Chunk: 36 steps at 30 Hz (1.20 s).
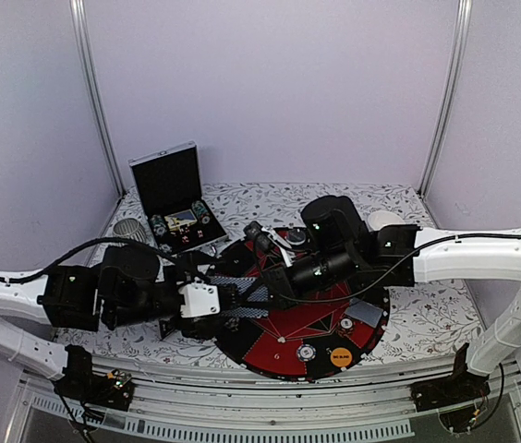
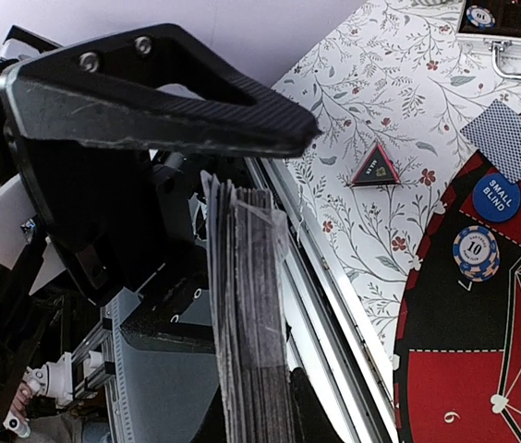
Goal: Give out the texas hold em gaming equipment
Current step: Pass from the right arm to the left
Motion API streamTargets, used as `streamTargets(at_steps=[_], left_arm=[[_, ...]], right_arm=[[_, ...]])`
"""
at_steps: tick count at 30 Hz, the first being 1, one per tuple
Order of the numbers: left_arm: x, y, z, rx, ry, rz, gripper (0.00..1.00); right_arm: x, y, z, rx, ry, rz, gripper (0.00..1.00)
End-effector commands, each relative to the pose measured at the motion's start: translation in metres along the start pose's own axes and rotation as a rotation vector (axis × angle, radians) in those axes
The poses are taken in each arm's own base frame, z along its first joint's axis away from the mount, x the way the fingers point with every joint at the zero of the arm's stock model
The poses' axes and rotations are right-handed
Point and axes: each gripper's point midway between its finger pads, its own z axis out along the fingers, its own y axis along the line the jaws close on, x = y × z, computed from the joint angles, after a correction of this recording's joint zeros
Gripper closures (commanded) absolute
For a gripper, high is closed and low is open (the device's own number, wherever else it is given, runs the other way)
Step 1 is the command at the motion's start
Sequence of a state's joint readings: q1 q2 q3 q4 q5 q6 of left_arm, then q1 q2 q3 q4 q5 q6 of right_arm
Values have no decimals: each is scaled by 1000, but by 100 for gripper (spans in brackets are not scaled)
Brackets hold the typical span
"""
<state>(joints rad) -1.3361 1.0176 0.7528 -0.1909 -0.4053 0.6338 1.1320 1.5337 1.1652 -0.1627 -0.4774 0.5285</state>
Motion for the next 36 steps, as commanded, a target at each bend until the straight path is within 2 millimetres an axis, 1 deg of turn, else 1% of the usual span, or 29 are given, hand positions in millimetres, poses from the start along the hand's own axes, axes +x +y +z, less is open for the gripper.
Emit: streamTargets(at_steps=[1,3,5,8,12,15,17,19,22,24,26,29,32,36], left_arm=[[-8,-3,2,150,-38,-118,2],[-6,-3,5,147,-25,-104,2],[-6,-3,7,145,-22,-88,2],[-12,-9,7,175,-62,-79,4],[-16,-11,9,188,-82,-67,11],[-15,-4,12,153,-63,-73,18],[-16,1,12,128,-66,-78,21],[-16,6,11,97,-75,-79,22],[-15,12,7,60,-86,-81,19],[-17,14,2,58,-106,-81,17],[-18,10,-1,76,-124,-75,17],[-14,6,-1,90,-118,-74,19],[-11,7,2,84,-104,-73,20],[-10,8,5,77,-93,-76,27]], right_arm=[[-7,11,3,-34,-2,-30,98],[-4,11,6,-36,8,-30,98],[-13,20,5,-52,-8,-45,98],[-16,21,6,-56,-11,-52,98],[-20,24,8,-64,-16,-58,98],[-21,23,10,-68,-13,-53,98],[-19,19,12,-58,-10,-41,97],[-18,15,13,-49,-7,-27,97],[-16,10,14,-42,1,-6,97],[-14,8,14,-36,5,3,97],[-15,7,14,-36,4,7,97],[-17,8,13,-37,2,10,97],[-17,7,13,-34,4,10,97],[-18,6,14,-30,4,7,97]])
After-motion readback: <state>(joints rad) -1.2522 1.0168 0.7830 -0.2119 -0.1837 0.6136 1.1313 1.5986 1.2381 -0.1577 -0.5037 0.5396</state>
